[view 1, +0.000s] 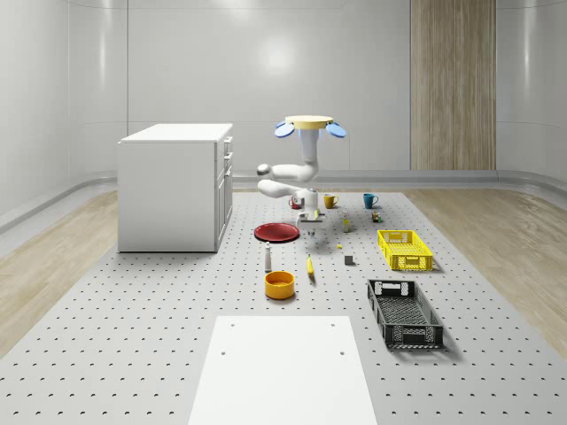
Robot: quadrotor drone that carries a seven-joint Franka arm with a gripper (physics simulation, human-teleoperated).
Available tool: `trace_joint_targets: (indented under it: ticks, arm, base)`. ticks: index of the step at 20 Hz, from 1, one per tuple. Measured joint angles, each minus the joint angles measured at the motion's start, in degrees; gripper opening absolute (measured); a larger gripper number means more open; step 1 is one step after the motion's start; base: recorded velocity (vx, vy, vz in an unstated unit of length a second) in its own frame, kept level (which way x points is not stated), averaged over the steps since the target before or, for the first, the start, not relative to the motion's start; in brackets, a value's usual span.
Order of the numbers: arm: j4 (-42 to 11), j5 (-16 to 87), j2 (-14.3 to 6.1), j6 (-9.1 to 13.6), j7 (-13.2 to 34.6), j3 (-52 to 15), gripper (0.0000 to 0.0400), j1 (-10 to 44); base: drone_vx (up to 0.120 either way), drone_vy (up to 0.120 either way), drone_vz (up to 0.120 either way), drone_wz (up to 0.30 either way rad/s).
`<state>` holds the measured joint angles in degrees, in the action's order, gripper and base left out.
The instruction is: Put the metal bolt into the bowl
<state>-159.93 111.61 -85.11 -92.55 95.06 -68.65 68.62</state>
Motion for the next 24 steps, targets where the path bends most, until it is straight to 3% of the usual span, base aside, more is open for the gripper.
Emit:
trace_joint_targets:
  ticks: [8, 18, 24]
  arm:
    - [-0.1, -0.3, -0.1, 0.0, 0.0, -0.3, 0.01, 0.0]
    - [-0.1, -0.4, -0.3, -0.1, 0.0, -0.3, 0.01, 0.1]
    - [-0.1, -0.4, -0.3, -0.2, 0.0, -0.4, 0.01, 0.1]
  base:
    - [0.12, -0.115, 0.115, 0.0]
    - [0.12, 0.0, 0.0, 0.0]
    - [0.12, -0.107, 0.0, 0.0]
